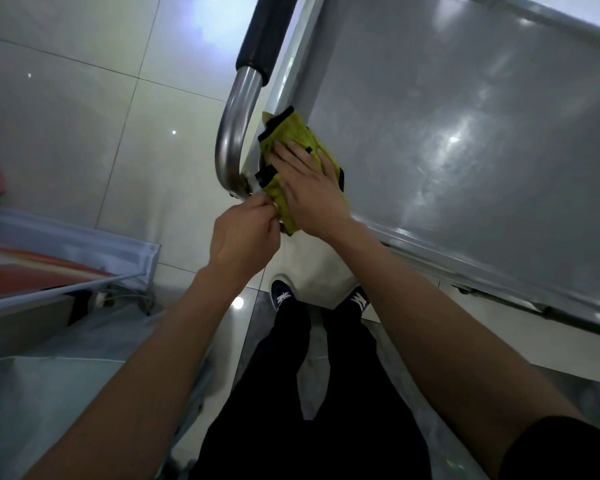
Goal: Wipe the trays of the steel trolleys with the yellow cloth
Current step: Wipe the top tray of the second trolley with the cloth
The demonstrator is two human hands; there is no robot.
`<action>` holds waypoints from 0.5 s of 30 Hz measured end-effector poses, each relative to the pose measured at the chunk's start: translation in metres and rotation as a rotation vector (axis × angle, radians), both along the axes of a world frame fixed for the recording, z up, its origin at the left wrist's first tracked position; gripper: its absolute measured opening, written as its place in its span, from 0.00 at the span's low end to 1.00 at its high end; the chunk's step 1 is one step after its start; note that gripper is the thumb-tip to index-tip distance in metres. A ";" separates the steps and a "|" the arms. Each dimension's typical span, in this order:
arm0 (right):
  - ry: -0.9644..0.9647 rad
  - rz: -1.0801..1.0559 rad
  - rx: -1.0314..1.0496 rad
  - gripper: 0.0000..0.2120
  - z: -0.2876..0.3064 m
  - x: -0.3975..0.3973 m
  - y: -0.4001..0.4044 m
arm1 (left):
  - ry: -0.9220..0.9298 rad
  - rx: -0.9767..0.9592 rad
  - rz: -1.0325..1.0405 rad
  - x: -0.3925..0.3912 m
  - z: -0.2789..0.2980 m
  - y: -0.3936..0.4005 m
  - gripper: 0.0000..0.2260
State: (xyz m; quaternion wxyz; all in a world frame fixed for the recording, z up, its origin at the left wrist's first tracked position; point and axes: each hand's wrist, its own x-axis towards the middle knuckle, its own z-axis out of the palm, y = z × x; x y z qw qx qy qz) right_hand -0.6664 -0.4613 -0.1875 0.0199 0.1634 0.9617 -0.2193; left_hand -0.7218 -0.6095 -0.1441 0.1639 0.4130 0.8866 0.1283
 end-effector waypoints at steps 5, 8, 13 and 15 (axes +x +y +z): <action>0.021 -0.123 -0.004 0.27 0.000 0.022 0.016 | 0.043 -0.005 -0.059 0.002 0.004 0.019 0.12; 0.050 -0.263 -0.026 0.23 -0.004 0.041 0.040 | 0.056 -0.030 -0.084 0.005 0.002 0.036 0.12; 0.078 -0.219 -0.038 0.22 -0.004 0.070 0.079 | 0.048 -0.084 -0.140 0.019 0.003 0.081 0.13; 0.089 -0.187 -0.028 0.22 -0.006 0.077 0.085 | 0.031 -0.094 -0.118 0.022 0.002 0.095 0.13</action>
